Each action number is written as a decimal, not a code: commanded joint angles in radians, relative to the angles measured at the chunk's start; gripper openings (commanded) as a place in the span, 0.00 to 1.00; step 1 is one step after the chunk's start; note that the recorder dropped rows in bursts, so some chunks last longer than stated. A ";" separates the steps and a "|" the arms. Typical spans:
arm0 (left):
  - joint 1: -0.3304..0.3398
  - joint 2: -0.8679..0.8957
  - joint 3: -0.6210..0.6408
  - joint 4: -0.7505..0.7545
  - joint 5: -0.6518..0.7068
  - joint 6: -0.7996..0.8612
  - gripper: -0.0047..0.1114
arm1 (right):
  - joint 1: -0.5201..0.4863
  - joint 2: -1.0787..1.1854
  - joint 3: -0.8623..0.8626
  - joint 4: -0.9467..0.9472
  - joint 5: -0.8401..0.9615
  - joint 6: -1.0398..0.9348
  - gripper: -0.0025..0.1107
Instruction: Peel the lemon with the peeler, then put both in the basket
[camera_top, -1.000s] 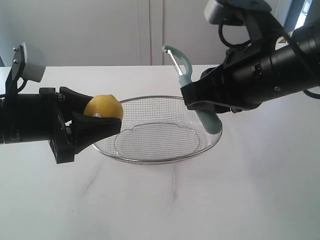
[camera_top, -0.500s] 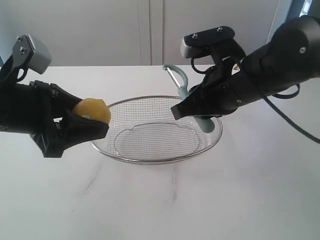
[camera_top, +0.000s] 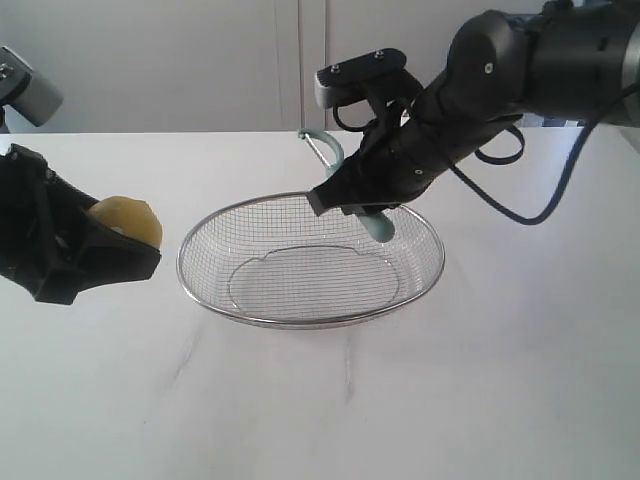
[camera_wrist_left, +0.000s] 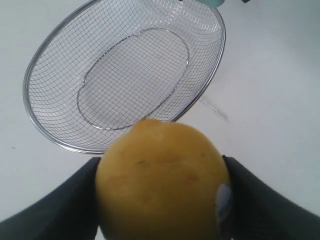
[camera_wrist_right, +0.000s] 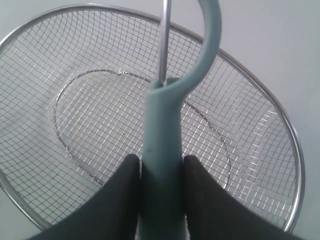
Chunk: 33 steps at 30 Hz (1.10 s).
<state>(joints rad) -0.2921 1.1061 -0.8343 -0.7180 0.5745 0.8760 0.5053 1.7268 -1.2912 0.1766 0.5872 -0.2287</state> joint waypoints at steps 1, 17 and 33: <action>-0.003 -0.012 -0.008 -0.017 0.026 -0.012 0.04 | -0.008 0.056 -0.013 -0.014 0.016 -0.002 0.02; -0.003 -0.012 -0.003 -0.017 0.022 -0.012 0.04 | -0.008 0.194 -0.013 -0.065 -0.028 -0.002 0.02; -0.003 -0.012 -0.004 -0.021 0.020 -0.012 0.04 | -0.007 0.231 -0.013 -0.031 0.056 0.096 0.02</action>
<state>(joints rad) -0.2921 1.1023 -0.8343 -0.7118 0.5845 0.8716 0.5053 1.9624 -1.2970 0.1379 0.6174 -0.1718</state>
